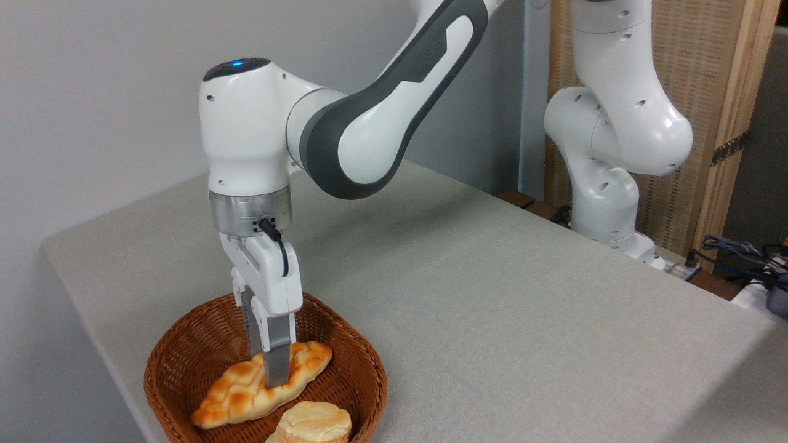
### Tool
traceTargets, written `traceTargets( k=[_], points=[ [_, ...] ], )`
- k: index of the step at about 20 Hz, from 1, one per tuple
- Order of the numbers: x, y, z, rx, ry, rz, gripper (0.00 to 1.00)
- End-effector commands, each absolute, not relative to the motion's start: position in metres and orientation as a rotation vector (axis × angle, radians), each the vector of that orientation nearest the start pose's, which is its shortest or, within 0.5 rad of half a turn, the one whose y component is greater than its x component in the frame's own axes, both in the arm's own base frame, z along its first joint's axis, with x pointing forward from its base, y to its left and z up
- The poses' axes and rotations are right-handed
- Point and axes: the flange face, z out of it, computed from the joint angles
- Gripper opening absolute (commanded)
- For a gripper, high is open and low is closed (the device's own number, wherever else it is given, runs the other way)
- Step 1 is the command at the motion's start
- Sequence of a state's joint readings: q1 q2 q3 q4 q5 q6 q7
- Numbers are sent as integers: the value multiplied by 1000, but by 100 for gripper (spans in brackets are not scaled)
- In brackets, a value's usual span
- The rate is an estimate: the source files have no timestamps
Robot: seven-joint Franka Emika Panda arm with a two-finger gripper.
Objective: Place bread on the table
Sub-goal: 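Lift the braided roll out of the basket and carry it onto the table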
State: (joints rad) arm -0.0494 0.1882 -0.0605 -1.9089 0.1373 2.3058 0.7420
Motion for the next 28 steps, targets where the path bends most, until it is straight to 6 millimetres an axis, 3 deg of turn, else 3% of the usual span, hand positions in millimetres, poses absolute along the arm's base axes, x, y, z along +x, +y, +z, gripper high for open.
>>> traceTargets(
  k=[1, 5, 8, 11, 15, 18, 20, 23, 25, 28],
  points=[
    [618, -65, 430, -2658, 1326, -300, 21],
    [617, -65, 438, -2683, 1306, -322, 21],
    [615, -63, 479, -2758, 1253, -382, 21],
    [611, -64, 513, -2807, 1259, -312, 21],
    [590, -61, 553, -2815, 1271, -272, 21],
    [564, -62, 570, -2819, 1301, -198, 22],
    [528, -66, 572, -2813, 1364, -91, 22],
    [473, -76, 550, -2759, 1452, 5, 26],
    [456, -75, 536, -2762, 1459, 55, 26],
    [447, -92, 520, -2741, 1492, 129, 28]
  ],
)
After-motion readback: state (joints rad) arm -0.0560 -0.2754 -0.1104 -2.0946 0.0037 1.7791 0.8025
